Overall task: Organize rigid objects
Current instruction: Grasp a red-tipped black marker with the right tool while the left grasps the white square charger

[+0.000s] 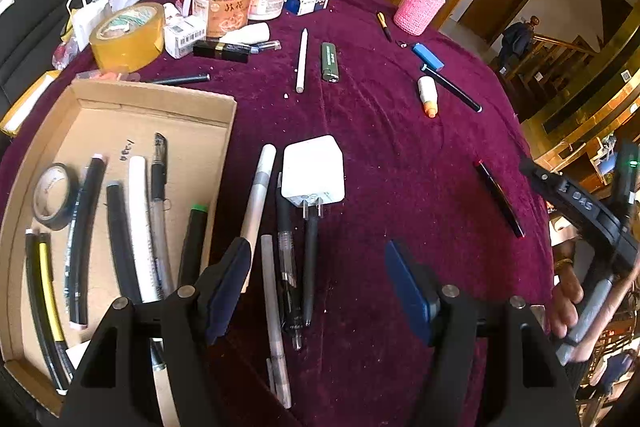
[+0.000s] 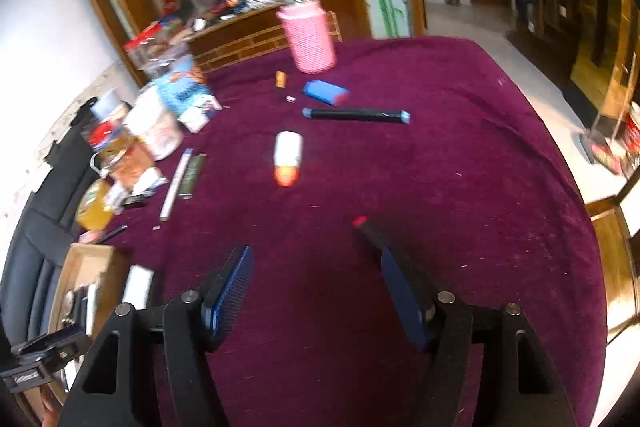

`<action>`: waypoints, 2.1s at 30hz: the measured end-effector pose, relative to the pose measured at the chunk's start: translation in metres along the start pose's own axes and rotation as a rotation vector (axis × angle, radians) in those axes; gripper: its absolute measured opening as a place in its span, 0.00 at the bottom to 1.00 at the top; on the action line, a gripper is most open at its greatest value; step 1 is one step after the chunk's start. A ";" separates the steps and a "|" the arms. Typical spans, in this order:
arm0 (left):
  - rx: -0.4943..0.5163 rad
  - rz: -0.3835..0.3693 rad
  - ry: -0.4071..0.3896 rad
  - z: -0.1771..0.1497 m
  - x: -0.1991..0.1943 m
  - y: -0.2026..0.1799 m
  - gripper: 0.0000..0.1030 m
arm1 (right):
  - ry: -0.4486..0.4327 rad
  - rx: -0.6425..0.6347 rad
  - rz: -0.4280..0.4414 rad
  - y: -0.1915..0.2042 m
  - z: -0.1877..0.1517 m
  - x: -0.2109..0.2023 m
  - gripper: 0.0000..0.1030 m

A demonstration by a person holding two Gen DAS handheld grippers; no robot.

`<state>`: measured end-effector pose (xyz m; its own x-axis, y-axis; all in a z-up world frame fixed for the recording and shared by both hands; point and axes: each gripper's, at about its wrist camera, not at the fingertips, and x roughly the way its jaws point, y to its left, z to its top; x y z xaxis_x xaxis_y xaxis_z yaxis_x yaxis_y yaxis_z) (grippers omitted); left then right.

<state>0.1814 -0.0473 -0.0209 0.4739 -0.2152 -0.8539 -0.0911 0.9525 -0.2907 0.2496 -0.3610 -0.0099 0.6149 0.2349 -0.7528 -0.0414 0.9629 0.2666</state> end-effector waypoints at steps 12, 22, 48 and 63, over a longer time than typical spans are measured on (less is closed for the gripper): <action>-0.030 -0.024 0.044 0.020 0.027 0.009 0.67 | 0.115 0.100 -0.133 -0.056 0.002 0.052 0.68; -0.024 -0.023 0.047 0.040 0.035 0.010 0.67 | 0.161 0.002 -0.222 -0.029 -0.015 0.062 0.22; -0.040 -0.031 0.108 0.055 0.074 0.004 0.45 | 0.242 -0.096 0.107 0.036 -0.032 0.069 0.16; -0.019 0.036 0.116 0.048 0.081 -0.007 0.42 | 0.252 -0.126 0.107 0.045 -0.034 0.072 0.16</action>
<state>0.2619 -0.0607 -0.0676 0.3655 -0.2055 -0.9078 -0.1235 0.9560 -0.2661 0.2646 -0.2966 -0.0727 0.3878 0.3465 -0.8542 -0.2022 0.9361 0.2879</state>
